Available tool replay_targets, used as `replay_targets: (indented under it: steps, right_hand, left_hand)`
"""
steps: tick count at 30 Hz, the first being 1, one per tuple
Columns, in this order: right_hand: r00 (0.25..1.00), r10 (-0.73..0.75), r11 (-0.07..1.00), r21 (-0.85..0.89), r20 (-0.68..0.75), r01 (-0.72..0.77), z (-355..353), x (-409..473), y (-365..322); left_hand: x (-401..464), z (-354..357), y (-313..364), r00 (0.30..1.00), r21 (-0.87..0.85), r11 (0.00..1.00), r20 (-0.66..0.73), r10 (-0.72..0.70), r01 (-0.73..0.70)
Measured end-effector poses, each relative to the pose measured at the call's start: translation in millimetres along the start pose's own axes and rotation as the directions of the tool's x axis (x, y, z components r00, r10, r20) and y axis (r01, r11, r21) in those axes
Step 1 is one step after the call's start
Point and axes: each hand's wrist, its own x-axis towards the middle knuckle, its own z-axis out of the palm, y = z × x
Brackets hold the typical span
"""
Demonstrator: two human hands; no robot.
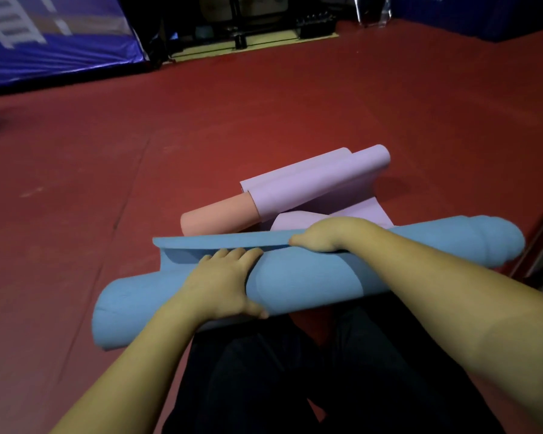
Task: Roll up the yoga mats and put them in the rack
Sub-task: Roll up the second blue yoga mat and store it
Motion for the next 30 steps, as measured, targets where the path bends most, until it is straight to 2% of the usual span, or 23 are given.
replay_targets:
  steps: [2,3,5,7,10,14,16,18,20,21,24,25,27,30]
  right_hand:
    - [0.998,0.003,0.999,-0.051,-0.062,-0.006,10,11,3]
    - [0.989,-0.019,0.996,-0.086,-0.148,0.007,14,19,6]
    - [0.927,-0.083,0.991,-0.130,-0.365,0.038,23,25,6]
    - [0.855,-0.128,0.988,-0.141,-0.503,0.065,29,24,6]
    - [0.806,-0.165,0.982,-0.169,-0.568,0.082,43,16,7]
    - [0.793,-0.147,0.976,-0.219,-0.591,0.017,70,13,9]
    - [0.762,-0.130,0.978,-0.207,-0.634,-0.005,75,14,7]
    - [0.773,-0.109,0.978,-0.207,-0.625,-0.029,69,16,6]
    - [0.790,-0.097,0.973,-0.226,-0.606,-0.054,63,19,6]
    - [0.798,-0.093,0.972,-0.229,-0.596,-0.058,61,21,6]
    - [0.819,-0.085,0.978,-0.207,-0.567,-0.042,57,31,6]
    - [0.831,-0.077,0.979,-0.198,-0.551,-0.041,55,34,5]
    - [0.843,-0.071,0.978,-0.205,-0.534,-0.047,49,38,4]
    - [0.872,-0.045,0.985,-0.169,-0.487,-0.044,42,42,4]
  left_hand:
    - [2,5,-4,0.999,-0.050,0.999,0.046,-0.006,0.008]
    - [5,6,-7,0.998,-0.081,0.997,0.068,-0.013,0.018]
    - [12,5,-15,0.993,-0.137,0.990,0.113,-0.023,0.038]
    - [20,1,-19,0.987,-0.221,0.974,0.159,-0.019,0.055]
    - [34,-6,-25,0.964,-0.377,0.919,0.267,-0.007,0.111]
    - [56,-14,-35,0.904,-0.507,0.828,0.428,0.002,0.238]
    - [63,-14,-37,0.884,-0.580,0.765,0.467,0.031,0.280]
    - [65,-12,-37,0.886,-0.627,0.728,0.460,0.056,0.280]
    - [65,-9,-37,0.917,-0.632,0.738,0.396,0.043,0.238]
    - [62,-7,-39,0.944,-0.603,0.773,0.329,0.017,0.196]
    - [49,12,-44,0.999,-0.389,0.921,-0.034,-0.039,0.023]
    - [43,23,-44,0.984,-0.303,0.953,-0.175,-0.040,-0.015]
    - [29,46,-37,0.919,-0.141,0.990,-0.389,-0.067,0.013]
    - [14,70,-20,0.863,-0.005,0.994,-0.495,-0.097,0.108]
